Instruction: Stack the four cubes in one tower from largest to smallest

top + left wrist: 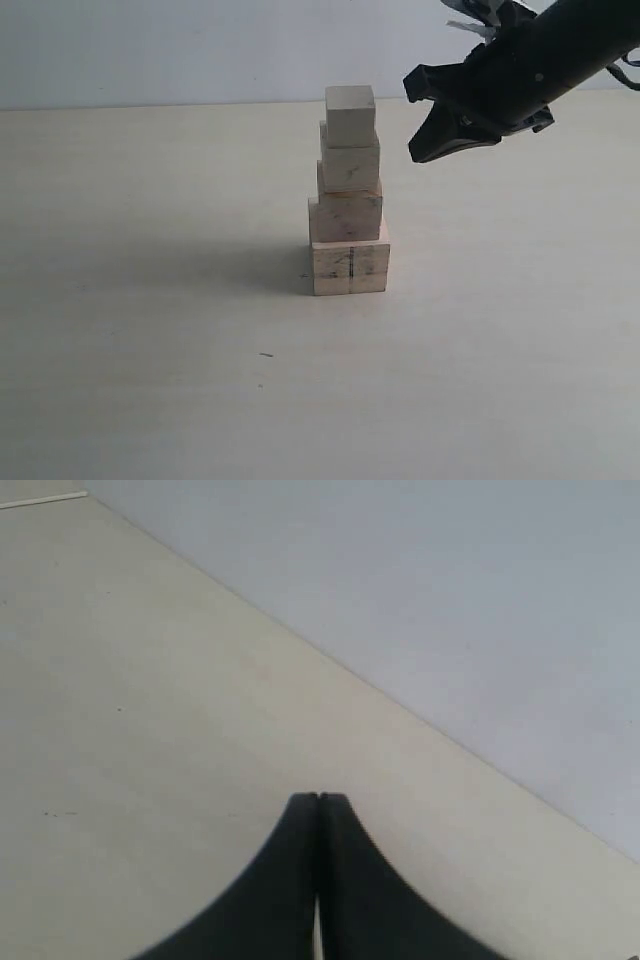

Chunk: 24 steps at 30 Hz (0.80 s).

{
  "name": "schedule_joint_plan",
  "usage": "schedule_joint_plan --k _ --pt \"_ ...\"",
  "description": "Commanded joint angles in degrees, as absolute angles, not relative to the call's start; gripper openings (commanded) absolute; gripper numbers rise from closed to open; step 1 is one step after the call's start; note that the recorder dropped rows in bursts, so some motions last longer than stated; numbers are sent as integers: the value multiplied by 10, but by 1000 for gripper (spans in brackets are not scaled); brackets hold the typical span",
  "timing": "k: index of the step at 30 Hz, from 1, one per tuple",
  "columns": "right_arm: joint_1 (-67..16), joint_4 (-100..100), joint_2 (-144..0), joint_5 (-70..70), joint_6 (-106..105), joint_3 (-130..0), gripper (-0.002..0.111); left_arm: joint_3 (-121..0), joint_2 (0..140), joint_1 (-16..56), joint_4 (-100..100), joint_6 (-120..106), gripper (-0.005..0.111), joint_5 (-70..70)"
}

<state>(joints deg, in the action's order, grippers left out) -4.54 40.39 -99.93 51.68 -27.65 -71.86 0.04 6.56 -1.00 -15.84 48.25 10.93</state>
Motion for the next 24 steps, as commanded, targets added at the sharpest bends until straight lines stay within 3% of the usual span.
schedule_joint_plan --k 1,13,16,24 --pt "-43 424 -999 503 -294 -706 0 0 62 -8 -161 482 0 106" --pt "-43 449 -924 428 -327 -707 0 0 62 -8 -161 482 0 106" --pt "-48 452 -911 587 -329 -707 0 0 62 -8 -161 482 0 106" --pt "-142 483 -905 528 -349 -700 0 0 61 -8 -161 482 0 106"
